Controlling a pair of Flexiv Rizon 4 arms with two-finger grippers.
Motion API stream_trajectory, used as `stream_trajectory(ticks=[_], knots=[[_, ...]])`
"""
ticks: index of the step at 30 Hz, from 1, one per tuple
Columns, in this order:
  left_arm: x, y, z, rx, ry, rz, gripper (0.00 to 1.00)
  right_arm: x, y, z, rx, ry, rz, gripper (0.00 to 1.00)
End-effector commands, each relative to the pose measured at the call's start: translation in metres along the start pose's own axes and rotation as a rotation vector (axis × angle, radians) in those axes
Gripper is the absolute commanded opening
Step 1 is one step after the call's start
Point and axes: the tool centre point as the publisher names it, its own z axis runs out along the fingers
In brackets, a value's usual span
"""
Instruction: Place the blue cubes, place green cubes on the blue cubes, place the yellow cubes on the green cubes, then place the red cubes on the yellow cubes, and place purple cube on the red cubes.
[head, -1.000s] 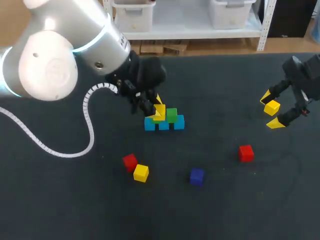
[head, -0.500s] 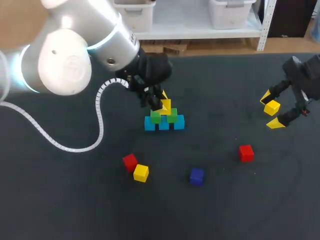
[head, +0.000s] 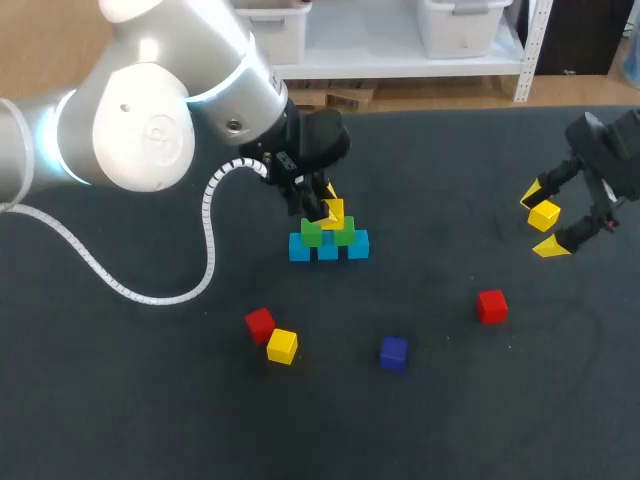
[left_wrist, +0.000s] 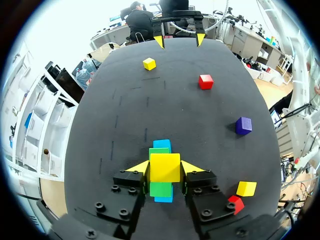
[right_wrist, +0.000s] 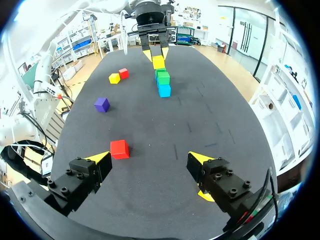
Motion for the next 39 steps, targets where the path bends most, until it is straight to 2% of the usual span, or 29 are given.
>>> stream_trajectory(ticks=[1,18,39], knots=[[0.000,0.006,0.003,0.005,0.011,-0.006,0.00,0.000,0.001,0.000,0.001,-0.002,-0.001,1.00],[0.009,0.008,0.006,0.011,0.019,-0.026,0.00,0.000,0.001,0.000,0.001,-0.002,-0.001,1.00],[0.010,0.009,0.009,0.018,0.020,-0.030,0.00,0.000,0.001,0.000,0.001,-0.002,-0.001,1.00]])
